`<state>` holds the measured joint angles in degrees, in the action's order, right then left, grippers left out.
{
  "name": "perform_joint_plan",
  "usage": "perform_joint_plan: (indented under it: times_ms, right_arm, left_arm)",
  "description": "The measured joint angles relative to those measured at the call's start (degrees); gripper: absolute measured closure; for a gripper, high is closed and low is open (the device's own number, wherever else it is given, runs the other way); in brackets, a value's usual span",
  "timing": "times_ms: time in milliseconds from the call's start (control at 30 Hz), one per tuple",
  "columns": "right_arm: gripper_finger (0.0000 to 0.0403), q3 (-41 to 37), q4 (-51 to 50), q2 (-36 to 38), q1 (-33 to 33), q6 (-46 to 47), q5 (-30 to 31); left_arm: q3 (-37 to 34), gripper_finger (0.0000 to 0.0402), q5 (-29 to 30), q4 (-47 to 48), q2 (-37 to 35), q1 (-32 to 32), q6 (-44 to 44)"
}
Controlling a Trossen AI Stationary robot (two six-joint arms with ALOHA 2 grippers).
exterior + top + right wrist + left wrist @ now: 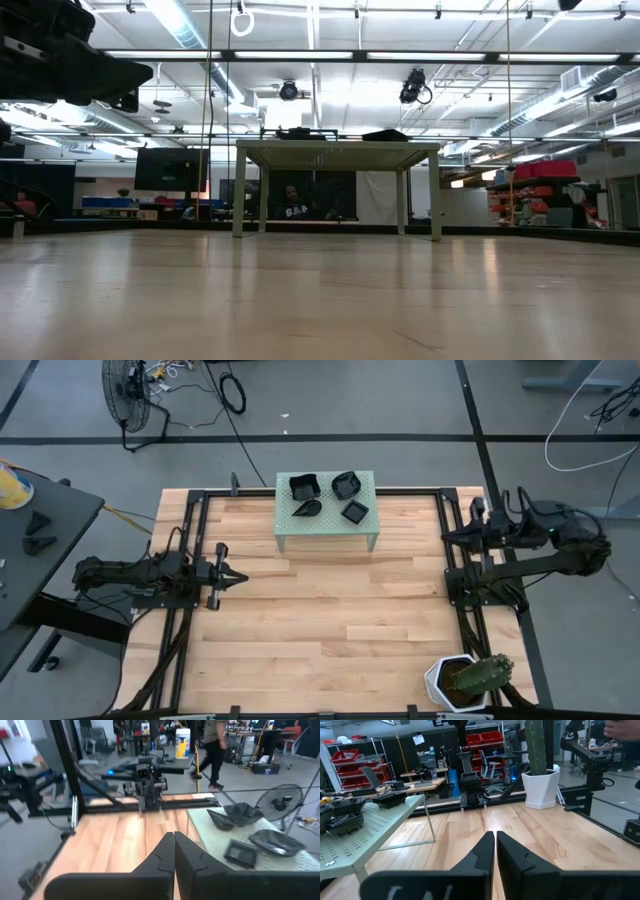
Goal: Pick & Place Mini shaped plates
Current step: Return to Home Position
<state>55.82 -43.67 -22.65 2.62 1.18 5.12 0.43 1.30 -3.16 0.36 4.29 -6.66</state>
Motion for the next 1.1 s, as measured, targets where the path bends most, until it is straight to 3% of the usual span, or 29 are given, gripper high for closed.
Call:
perform_joint_plan:
  times_ms: [367, 533, 1100]
  right_arm:
    - [0.0399, -22.09, 26.33, 4.22, 0.02, -2.94, -7.58]
    - [0.0399, -30.24, 30.66, 8.49, 0.02, 1.83, -7.67]
    - [0.0399, -51.67, 47.85, 19.01, 0.0, -0.17, -7.56]
  left_arm:
    - [0.0, 0.0376, 0.0, -0.04, 0.0, 0.0, 0.0]
    - [0.0, 0.0376, 0.0, -0.04, 0.0, 0.01, 0.0]
    - [0.0, 0.0376, 0.0, -0.04, 0.0, 0.0, 0.0]
